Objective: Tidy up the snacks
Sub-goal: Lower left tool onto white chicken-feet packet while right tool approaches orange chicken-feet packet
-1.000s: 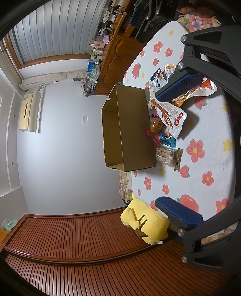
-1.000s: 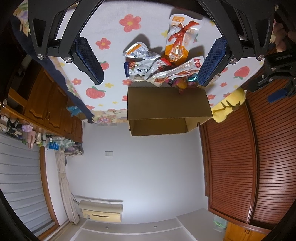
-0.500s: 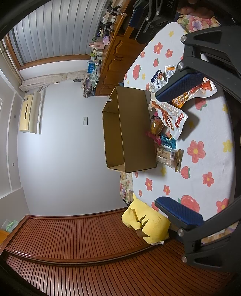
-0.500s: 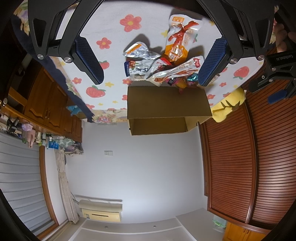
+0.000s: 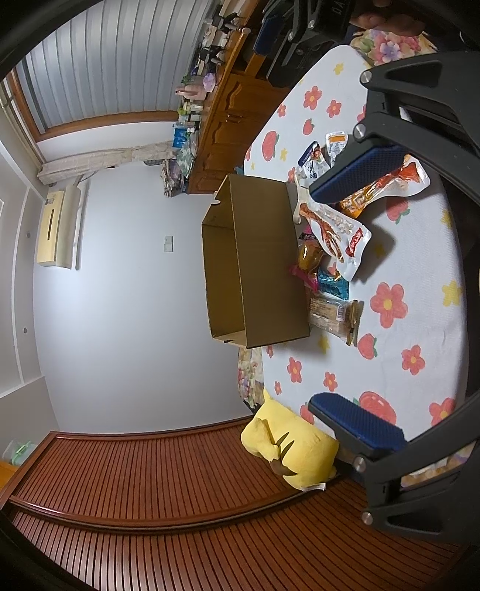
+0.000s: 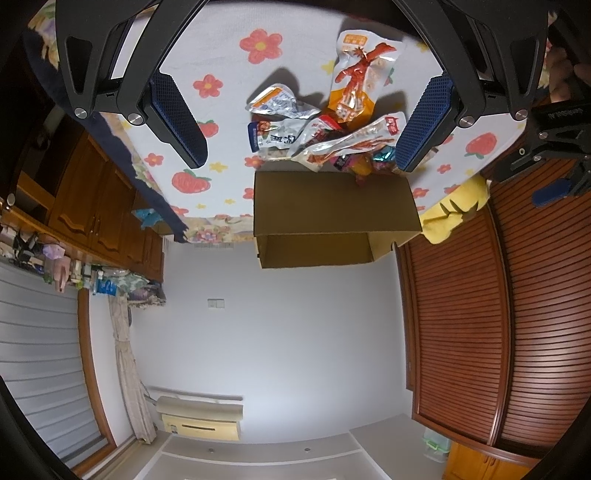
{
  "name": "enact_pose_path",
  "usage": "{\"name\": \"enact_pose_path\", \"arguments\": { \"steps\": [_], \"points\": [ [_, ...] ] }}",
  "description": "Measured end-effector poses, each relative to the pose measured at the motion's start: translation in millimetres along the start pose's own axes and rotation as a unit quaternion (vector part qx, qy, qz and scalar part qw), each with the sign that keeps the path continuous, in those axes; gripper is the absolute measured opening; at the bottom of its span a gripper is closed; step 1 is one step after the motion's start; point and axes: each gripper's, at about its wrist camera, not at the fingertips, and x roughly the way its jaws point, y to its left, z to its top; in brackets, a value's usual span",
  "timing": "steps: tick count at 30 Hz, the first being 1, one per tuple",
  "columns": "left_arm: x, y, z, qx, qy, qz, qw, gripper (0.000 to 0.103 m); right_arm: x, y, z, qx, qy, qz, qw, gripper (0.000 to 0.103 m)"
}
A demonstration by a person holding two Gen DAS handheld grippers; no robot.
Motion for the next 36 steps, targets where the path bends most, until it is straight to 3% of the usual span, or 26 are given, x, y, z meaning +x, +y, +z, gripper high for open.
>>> {"name": "enact_pose_path", "arguments": {
  "steps": [13, 18, 29, 36],
  "points": [
    [8, 5, -10, -0.001, 0.012, -0.006, 0.9999, 0.103, 6, 0, -4, -0.003, 0.018, 0.008, 1.0, 0.103],
    [25, 16, -24, -0.009, 0.036, -0.011, 0.9992, 0.103, 20, 4, -10, -0.012, 0.044, 0.033, 0.998, 0.103],
    [54, 28, -46, -0.007, 0.082, -0.027, 0.9962, 0.103, 76, 23, -41, -0.031, 0.163, 0.106, 0.98, 0.083],
    [74, 27, -48, 0.007, 0.107, -0.048, 0.9931, 0.102, 108, 33, -55, -0.033, 0.229, 0.14, 0.963, 0.079]
  ]
}}
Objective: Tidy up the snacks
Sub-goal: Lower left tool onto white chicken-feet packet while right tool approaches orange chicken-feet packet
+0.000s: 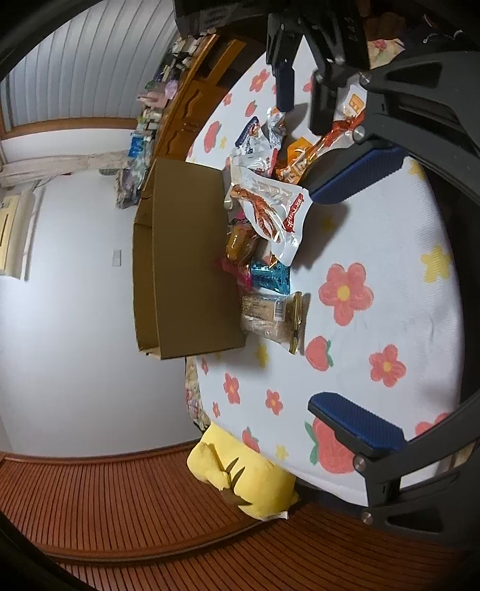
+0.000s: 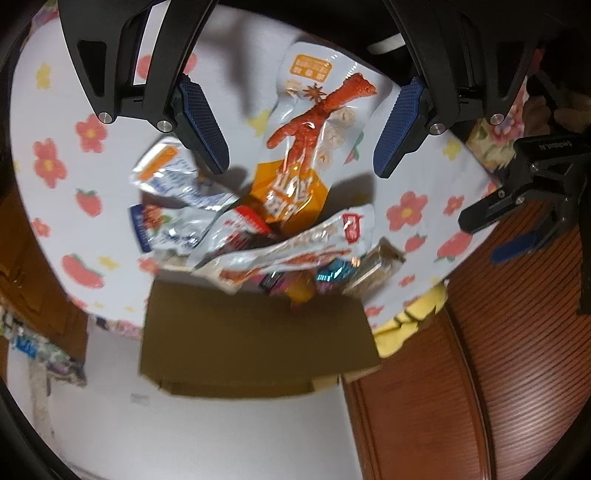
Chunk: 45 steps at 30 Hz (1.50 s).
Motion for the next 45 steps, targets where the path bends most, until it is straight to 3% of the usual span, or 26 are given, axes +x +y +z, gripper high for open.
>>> {"name": "enact_pose_path", "arguments": {
  "steps": [4, 8, 11, 18, 23, 27, 32, 36, 41, 45],
  "points": [
    [10, 0, 3, 0.008, 0.01, -0.009, 0.9999, 0.101, 19, 1, 2, 0.005, 0.036, 0.019, 0.999, 0.075],
    [21, -4, 7, 0.021, 0.025, -0.024, 0.9992, 0.092, 32, 3, 7, -0.001, 0.057, 0.012, 0.998, 0.075],
    [27, -8, 11, 0.033, 0.032, -0.04, 0.9981, 0.089, 37, 5, 11, -0.017, 0.065, 0.001, 0.998, 0.068],
    [37, -15, 24, 0.037, 0.041, -0.068, 0.9962, 0.089, 47, 0, 16, -0.026, 0.094, -0.001, 0.995, 0.073],
    [45, -17, 26, 0.039, 0.05, -0.071, 0.9954, 0.089, 57, 1, 17, -0.032, 0.099, -0.009, 0.995, 0.075],
    [51, -18, 28, 0.042, 0.058, -0.076, 0.9946, 0.089, 52, 3, 14, -0.05, 0.102, -0.011, 0.993, 0.058],
    [58, -27, 36, 0.051, 0.064, -0.096, 0.992, 0.088, 38, -10, 12, -0.05, 0.096, -0.012, 0.994, 0.048],
    [70, -41, 42, 0.064, 0.076, -0.12, 0.9877, 0.087, 32, -23, 9, -0.041, 0.094, -0.012, 0.995, 0.047],
    [90, -58, 49, 0.082, 0.1, -0.148, 0.9805, 0.075, 27, -28, 7, -0.046, 0.09, -0.019, 0.995, 0.048],
    [107, -71, 51, 0.102, 0.127, -0.157, 0.9741, 0.075, 23, -30, 5, -0.049, 0.09, -0.021, 0.995, 0.048]
  ]
}}
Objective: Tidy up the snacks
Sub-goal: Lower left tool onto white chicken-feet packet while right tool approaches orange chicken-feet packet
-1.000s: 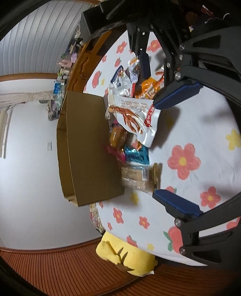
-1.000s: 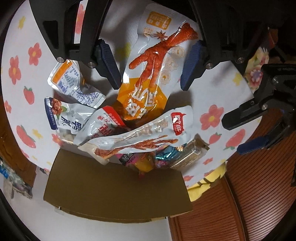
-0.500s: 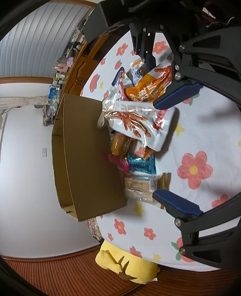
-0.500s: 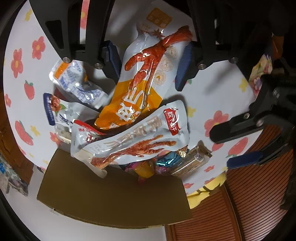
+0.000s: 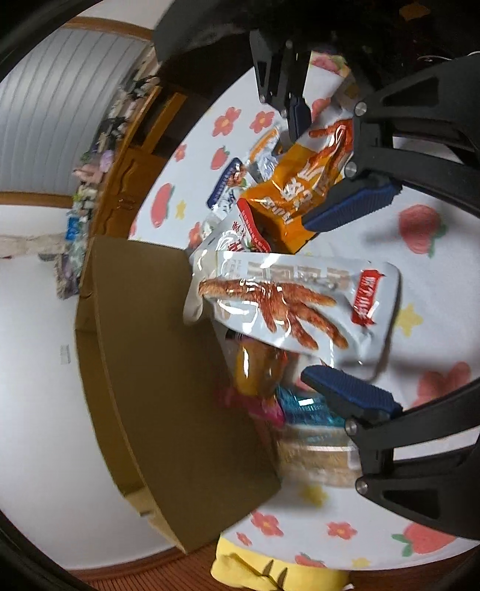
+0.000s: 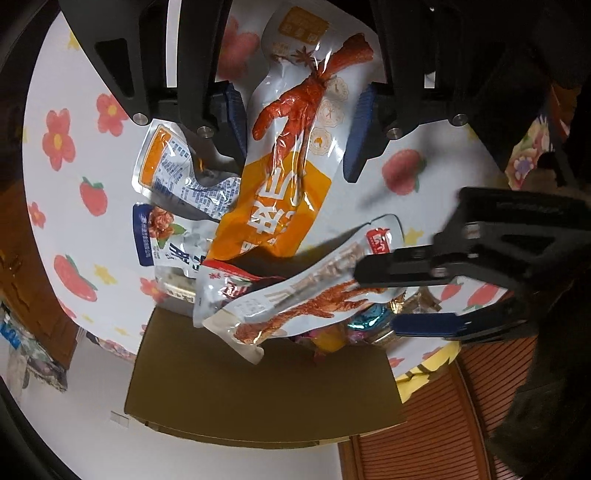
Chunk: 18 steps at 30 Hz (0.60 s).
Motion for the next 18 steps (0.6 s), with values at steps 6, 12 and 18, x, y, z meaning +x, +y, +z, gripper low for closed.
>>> {"name": "enact_pose_path", "arguments": {
  "steps": [6, 12, 18],
  "points": [
    [16, -9, 11, 0.016, 0.023, 0.003, 0.9996, 0.075, -4, -3, -6, -0.01, 0.001, -0.009, 1.0, 0.05],
    [31, -6, 19, 0.016, 0.04, 0.014, 0.999, 0.075, -4, -5, -9, -0.009, 0.0, -0.009, 1.0, 0.051],
    [39, -2, 21, 0.016, 0.048, 0.011, 0.9986, 0.075, -4, -5, -10, -0.003, -0.002, -0.007, 1.0, 0.06]
  ]
}}
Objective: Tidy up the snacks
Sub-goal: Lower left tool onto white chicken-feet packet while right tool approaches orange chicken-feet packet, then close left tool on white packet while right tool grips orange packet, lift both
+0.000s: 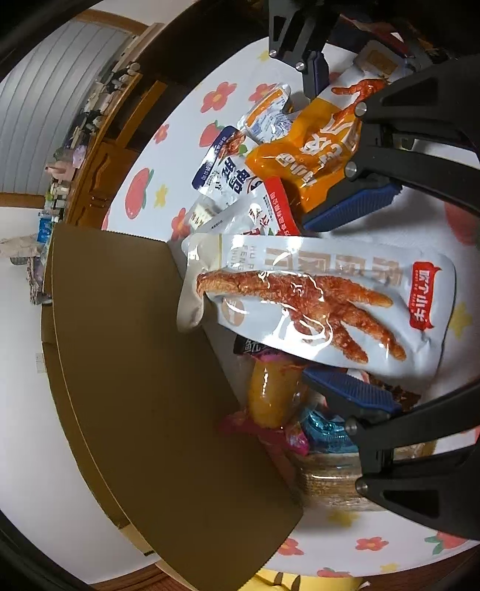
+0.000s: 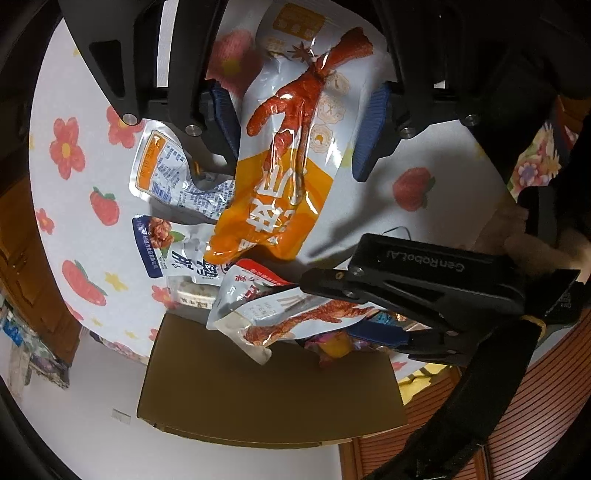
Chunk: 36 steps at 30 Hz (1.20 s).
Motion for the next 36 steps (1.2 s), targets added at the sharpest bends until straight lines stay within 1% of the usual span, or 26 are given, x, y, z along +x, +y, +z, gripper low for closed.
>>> {"name": "enact_pose_path", "arguments": {
  "steps": [4, 5, 6, 9, 11, 12, 16, 20, 21, 23, 27, 29, 33, 36],
  "points": [
    [5, -6, 0, 0.015, 0.007, 0.009, 0.9998, 0.075, 1, 2, 1, -0.002, 0.002, -0.008, 1.0, 0.061],
    [6, -6, 1, 0.015, 0.007, 0.012, 0.9998, 0.073, 2, 2, 2, -0.003, 0.002, -0.009, 1.0, 0.061],
    [6, -5, 0, 0.012, 0.004, 0.019, 0.9997, 0.068, 2, 3, 3, -0.003, 0.003, -0.01, 1.0, 0.061],
    [6, -2, -1, 0.006, -0.002, 0.01, 0.9999, 0.065, 7, 3, 4, -0.002, 0.013, -0.023, 1.0, 0.063],
    [3, 1, -2, 0.001, -0.007, 0.011, 0.9999, 0.059, 8, 2, 4, 0.0, 0.013, -0.022, 1.0, 0.063],
    [0, 4, -3, -0.004, -0.008, 0.014, 0.9999, 0.058, 8, 2, 4, 0.0, 0.013, -0.021, 1.0, 0.063],
    [-6, 5, -8, 0.001, -0.008, 0.016, 0.9998, 0.056, 9, 2, 7, 0.002, 0.012, -0.021, 1.0, 0.064],
    [-14, 6, -13, -0.005, -0.019, 0.022, 0.9996, 0.056, 10, 4, 6, -0.004, 0.009, -0.027, 1.0, 0.063],
    [-18, 7, -15, -0.008, -0.023, 0.02, 0.9995, 0.056, 10, 5, 6, -0.006, 0.009, -0.031, 0.999, 0.057],
    [-26, 9, -17, -0.015, -0.034, 0.017, 0.9992, 0.056, 9, 8, 5, -0.007, 0.007, -0.035, 0.999, 0.054],
    [-40, 12, -21, -0.027, -0.052, 0.017, 0.9981, 0.055, 3, 11, 6, -0.009, -0.003, -0.032, 0.999, 0.042],
    [-46, 12, -21, -0.027, -0.064, 0.025, 0.9973, 0.055, 1, 8, 5, -0.012, -0.006, -0.032, 0.999, 0.039],
    [-52, 14, -21, -0.032, -0.072, 0.026, 0.9965, 0.055, -2, 5, 4, -0.011, -0.01, -0.03, 0.999, 0.035],
    [-57, 14, -22, -0.035, -0.079, 0.027, 0.9959, 0.055, -5, 3, 2, -0.014, -0.013, -0.035, 0.999, 0.034]
  ]
}}
